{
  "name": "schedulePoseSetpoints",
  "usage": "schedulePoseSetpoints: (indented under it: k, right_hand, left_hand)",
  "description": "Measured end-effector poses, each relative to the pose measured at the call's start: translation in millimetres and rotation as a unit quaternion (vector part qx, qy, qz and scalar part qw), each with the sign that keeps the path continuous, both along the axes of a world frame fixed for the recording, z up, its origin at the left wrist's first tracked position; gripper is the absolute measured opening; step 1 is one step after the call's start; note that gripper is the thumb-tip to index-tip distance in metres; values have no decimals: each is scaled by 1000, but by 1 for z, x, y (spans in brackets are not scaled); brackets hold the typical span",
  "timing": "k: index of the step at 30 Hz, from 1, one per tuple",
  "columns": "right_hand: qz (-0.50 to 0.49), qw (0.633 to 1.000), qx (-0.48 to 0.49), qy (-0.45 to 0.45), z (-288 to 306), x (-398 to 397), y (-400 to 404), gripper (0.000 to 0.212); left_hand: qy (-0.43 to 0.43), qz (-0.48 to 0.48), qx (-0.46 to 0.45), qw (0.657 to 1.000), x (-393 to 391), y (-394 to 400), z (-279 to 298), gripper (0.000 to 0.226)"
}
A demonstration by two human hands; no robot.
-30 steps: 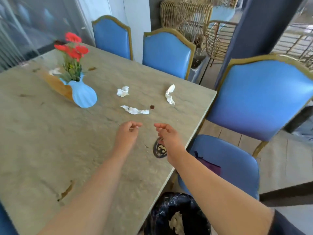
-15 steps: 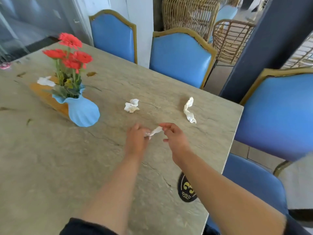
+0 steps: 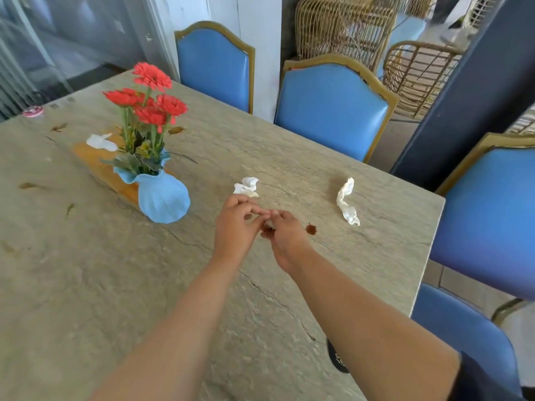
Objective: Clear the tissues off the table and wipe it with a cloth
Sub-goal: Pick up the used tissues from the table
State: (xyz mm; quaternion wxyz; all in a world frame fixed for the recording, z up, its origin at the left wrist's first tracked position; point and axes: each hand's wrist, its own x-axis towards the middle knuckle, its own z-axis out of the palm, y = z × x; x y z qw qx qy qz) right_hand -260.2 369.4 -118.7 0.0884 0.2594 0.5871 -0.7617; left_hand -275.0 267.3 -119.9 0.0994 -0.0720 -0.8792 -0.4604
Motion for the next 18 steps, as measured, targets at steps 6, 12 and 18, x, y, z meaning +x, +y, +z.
schedulePoseSetpoints:
  k: [6, 12, 18]
  right_hand:
    - [-30, 999, 30, 2, 4, -40, 12, 21]
    - [-12, 997, 74, -2, -3, -58, 27, 15]
    - [-15, 999, 40, 24, -7, -56, 34, 44]
  left_hand:
    - [56, -13, -133, 989, -57, -18, -16, 26]
    - [-16, -111, -290, 951, -103, -16, -31, 58]
    - [-26, -69, -239, 968, -116, -10, -36, 29]
